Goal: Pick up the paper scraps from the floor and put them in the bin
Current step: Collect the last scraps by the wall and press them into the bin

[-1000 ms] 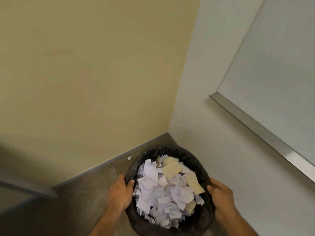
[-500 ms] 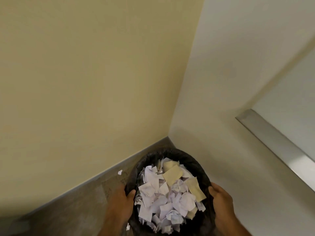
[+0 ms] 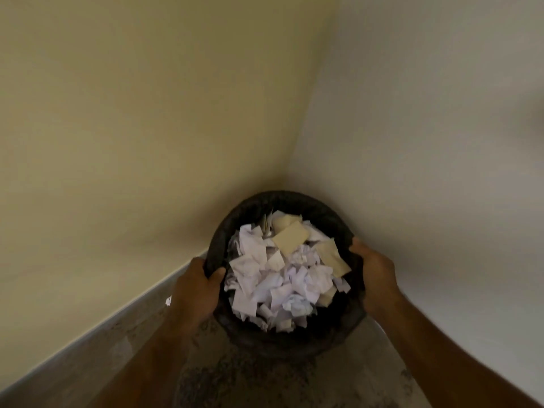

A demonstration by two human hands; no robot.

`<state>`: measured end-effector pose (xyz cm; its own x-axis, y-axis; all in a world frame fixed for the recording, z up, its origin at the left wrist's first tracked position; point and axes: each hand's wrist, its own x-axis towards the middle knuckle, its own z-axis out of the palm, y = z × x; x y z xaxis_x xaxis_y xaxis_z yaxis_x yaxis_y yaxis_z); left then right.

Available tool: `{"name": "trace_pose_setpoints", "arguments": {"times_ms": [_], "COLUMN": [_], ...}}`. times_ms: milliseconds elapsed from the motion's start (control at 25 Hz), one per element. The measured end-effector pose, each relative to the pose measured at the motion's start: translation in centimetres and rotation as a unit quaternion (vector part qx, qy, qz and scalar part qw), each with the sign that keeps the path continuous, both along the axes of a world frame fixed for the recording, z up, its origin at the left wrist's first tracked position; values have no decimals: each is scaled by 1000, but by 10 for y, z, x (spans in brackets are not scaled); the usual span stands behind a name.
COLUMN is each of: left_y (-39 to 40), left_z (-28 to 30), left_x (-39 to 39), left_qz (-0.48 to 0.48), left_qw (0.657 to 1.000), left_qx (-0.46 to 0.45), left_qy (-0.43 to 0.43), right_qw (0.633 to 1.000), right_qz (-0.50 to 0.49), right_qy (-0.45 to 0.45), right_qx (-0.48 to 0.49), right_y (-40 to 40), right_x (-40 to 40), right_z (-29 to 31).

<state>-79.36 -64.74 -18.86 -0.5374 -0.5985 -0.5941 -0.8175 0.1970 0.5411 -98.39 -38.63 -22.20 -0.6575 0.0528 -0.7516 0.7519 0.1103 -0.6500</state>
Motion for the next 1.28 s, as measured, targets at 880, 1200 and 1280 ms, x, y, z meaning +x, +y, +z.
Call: {"name": "trace_pose_setpoints", "arguments": {"times_ms": [880, 1200, 1280], "left_y": [-63, -41, -38], "left_z": [-57, -126, -160], "left_x": [63, 158, 169], "left_qz": [-6, -50, -81], "left_qw": [998, 992, 987], "left_qx": [-54, -95, -122], "left_qy": [-24, -61, -60], "right_qw": [704, 496, 378], "right_qz": [356, 779, 871], "right_qy": [577, 363, 288], "right_qx": [209, 118, 119], "right_y": [-59, -72, -80], "right_x": [107, 297, 316], "right_z": [33, -109, -154]}}
